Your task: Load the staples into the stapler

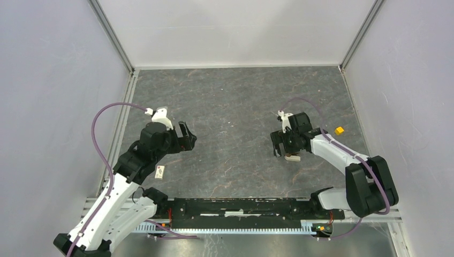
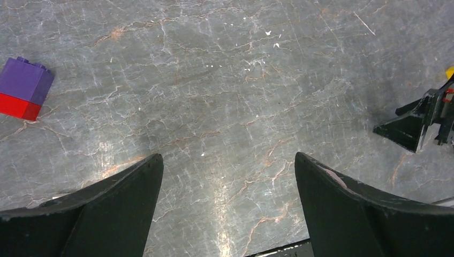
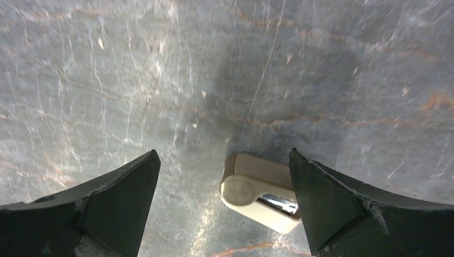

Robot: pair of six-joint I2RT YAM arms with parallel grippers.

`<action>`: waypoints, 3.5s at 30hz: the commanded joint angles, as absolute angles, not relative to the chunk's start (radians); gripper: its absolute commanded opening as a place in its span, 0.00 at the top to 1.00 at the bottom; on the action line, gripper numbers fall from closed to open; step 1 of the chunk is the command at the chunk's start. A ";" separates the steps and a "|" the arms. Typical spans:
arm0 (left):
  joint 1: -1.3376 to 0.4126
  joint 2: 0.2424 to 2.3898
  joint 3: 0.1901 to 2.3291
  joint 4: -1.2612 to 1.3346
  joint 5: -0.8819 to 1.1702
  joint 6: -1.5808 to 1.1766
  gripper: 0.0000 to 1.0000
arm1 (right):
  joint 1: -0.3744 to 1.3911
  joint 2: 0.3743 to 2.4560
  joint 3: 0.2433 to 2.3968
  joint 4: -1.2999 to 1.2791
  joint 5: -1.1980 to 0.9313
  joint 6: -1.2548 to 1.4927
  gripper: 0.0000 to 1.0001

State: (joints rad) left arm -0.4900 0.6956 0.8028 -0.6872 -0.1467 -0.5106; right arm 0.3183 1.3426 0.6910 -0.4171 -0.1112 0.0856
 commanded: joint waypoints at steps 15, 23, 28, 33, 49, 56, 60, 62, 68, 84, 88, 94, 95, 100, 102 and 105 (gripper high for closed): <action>-0.486 0.671 0.793 -0.647 -0.148 -0.474 0.01 | 0.397 1.146 0.514 -0.533 -0.066 0.276 0.05; -0.487 0.676 0.787 -0.641 -0.129 -0.472 0.01 | 0.422 1.118 0.467 -0.492 0.094 0.359 0.18; -0.486 0.687 0.791 -0.641 -0.126 -0.469 0.02 | 0.422 1.110 0.438 -0.434 0.103 0.399 0.35; -0.486 0.685 0.794 -0.643 -0.125 -0.476 0.04 | 0.431 1.057 0.429 -0.403 0.074 0.373 0.50; -0.487 0.842 0.781 -0.490 0.163 -0.685 0.22 | 0.630 0.902 0.353 0.113 -0.139 0.572 0.60; -0.501 0.962 0.791 -0.387 0.325 -0.745 0.24 | 0.798 0.958 0.374 0.267 -0.073 0.601 0.60; -0.534 0.996 0.744 -0.265 0.353 -0.805 0.24 | 0.834 0.988 0.381 0.351 -0.073 0.615 0.60; -0.557 1.022 0.723 -0.207 0.362 -0.844 0.24 | 0.856 0.994 0.389 0.387 -0.051 0.624 0.60; -0.641 1.111 0.711 -0.077 0.354 -0.917 0.24 | 0.898 1.034 0.439 0.415 0.017 0.611 0.60; -0.742 1.232 0.756 -0.022 0.300 -0.905 0.32 | 0.950 1.100 0.479 0.439 0.057 0.601 0.60; -0.743 1.231 0.750 -0.004 0.318 -0.904 0.65 | 0.954 1.106 0.479 0.437 0.041 0.580 0.56; -0.743 1.209 0.748 -0.008 0.318 -0.875 0.95 | 0.953 1.072 0.438 0.454 0.003 0.519 0.39; -0.742 1.204 0.756 -0.030 0.307 -0.857 0.98 | 0.950 1.057 0.422 0.471 -0.012 0.486 0.35; -0.742 1.141 0.796 -0.122 0.265 -0.722 0.98 | 0.905 0.936 0.399 0.401 -0.062 0.346 0.20; -0.743 1.101 0.807 -0.135 0.264 -0.671 0.98 | 0.870 0.891 0.390 0.383 -0.121 0.311 0.15; -0.742 1.044 0.828 -0.154 0.292 -0.565 0.98 | 0.793 0.832 0.347 0.417 -0.300 0.282 0.13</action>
